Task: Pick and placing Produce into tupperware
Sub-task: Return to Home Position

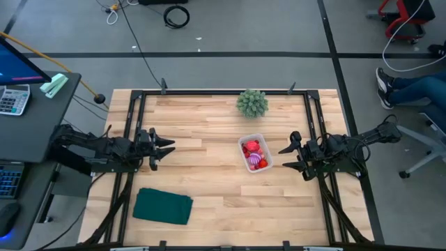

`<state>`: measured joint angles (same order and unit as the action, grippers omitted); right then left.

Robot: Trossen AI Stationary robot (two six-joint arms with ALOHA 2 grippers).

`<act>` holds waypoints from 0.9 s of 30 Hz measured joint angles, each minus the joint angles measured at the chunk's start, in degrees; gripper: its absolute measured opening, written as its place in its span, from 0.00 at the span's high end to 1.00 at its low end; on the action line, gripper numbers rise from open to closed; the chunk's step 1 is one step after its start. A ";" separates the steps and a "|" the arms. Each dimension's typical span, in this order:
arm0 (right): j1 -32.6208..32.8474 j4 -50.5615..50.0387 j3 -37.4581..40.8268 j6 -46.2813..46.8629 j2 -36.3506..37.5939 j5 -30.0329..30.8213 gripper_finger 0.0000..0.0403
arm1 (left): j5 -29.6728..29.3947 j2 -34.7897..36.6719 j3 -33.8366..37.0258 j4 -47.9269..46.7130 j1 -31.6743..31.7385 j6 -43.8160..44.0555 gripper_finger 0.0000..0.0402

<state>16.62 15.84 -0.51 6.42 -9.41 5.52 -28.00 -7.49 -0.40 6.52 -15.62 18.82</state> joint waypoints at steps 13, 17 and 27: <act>0.02 0.02 0.00 0.00 0.00 0.00 0.41 | 0.01 0.00 0.00 0.04 0.00 0.03 0.64; 0.01 0.01 0.00 0.00 0.00 0.00 0.41 | 0.01 0.00 0.00 0.04 0.00 0.01 0.62; 0.00 0.01 0.00 0.00 0.00 0.02 0.41 | 0.03 0.01 0.00 0.04 0.00 -0.03 0.62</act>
<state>16.62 15.84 -0.51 6.42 -9.41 5.54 -27.97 -7.48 -0.40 6.57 -15.62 18.79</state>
